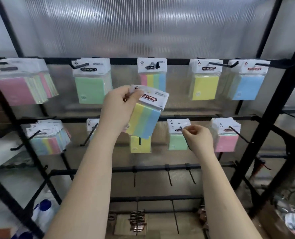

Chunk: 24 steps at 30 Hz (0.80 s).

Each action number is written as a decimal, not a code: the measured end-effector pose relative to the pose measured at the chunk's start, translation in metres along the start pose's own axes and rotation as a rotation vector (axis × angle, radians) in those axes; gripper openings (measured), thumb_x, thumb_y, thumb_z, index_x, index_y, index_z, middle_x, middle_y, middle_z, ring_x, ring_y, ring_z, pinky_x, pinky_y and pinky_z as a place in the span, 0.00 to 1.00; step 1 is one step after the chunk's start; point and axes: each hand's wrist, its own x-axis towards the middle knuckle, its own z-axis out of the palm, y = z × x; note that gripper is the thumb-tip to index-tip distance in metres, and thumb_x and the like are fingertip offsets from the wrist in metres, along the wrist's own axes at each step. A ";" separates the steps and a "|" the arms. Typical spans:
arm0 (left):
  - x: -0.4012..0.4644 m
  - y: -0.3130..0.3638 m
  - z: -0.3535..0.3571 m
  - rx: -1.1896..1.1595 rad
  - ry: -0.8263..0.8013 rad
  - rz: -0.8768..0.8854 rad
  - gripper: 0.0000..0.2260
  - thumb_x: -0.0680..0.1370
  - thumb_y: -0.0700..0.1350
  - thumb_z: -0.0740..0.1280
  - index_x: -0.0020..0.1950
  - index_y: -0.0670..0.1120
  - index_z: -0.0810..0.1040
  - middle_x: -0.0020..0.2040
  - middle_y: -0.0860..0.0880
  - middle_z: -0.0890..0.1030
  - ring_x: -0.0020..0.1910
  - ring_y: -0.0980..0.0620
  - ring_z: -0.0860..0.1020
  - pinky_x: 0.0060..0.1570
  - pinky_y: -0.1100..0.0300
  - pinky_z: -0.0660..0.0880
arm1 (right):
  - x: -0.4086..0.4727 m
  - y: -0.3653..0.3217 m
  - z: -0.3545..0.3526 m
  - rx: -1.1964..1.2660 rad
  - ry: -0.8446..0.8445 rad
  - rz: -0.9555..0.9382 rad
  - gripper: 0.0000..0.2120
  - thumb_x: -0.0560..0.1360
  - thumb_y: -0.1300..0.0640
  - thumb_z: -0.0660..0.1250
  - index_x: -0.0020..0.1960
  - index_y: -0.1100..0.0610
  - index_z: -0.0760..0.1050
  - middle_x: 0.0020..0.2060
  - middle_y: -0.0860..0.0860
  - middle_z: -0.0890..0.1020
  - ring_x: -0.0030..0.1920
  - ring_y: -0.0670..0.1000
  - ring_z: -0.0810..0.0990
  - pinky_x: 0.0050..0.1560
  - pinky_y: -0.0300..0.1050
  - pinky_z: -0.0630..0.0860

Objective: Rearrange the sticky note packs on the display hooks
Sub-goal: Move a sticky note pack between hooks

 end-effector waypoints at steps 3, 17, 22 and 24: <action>0.008 0.012 -0.003 -0.108 0.032 0.011 0.13 0.78 0.49 0.66 0.33 0.56 0.73 0.28 0.55 0.74 0.24 0.61 0.67 0.23 0.71 0.65 | -0.003 -0.001 0.001 -0.046 -0.025 0.015 0.03 0.74 0.58 0.67 0.42 0.54 0.79 0.36 0.48 0.81 0.38 0.45 0.78 0.34 0.37 0.68; 0.043 0.031 0.026 -0.143 0.112 0.009 0.23 0.79 0.44 0.63 0.27 0.48 0.58 0.20 0.56 0.61 0.22 0.60 0.61 0.24 0.67 0.56 | -0.002 0.020 -0.004 -0.179 -0.130 0.020 0.11 0.75 0.56 0.65 0.55 0.58 0.80 0.50 0.50 0.83 0.50 0.49 0.79 0.48 0.40 0.71; 0.046 0.027 0.031 -0.166 0.128 -0.013 0.22 0.79 0.45 0.63 0.28 0.48 0.58 0.25 0.55 0.60 0.24 0.59 0.60 0.27 0.65 0.55 | -0.001 0.023 -0.006 -0.151 -0.139 0.022 0.10 0.75 0.57 0.66 0.53 0.58 0.80 0.48 0.50 0.83 0.48 0.48 0.79 0.45 0.39 0.70; 0.050 0.026 0.032 -0.194 0.133 -0.022 0.21 0.79 0.46 0.63 0.29 0.48 0.59 0.27 0.53 0.61 0.27 0.58 0.59 0.29 0.62 0.56 | -0.001 0.023 -0.006 -0.150 -0.146 0.022 0.09 0.75 0.57 0.66 0.53 0.58 0.80 0.47 0.50 0.83 0.47 0.47 0.78 0.43 0.38 0.69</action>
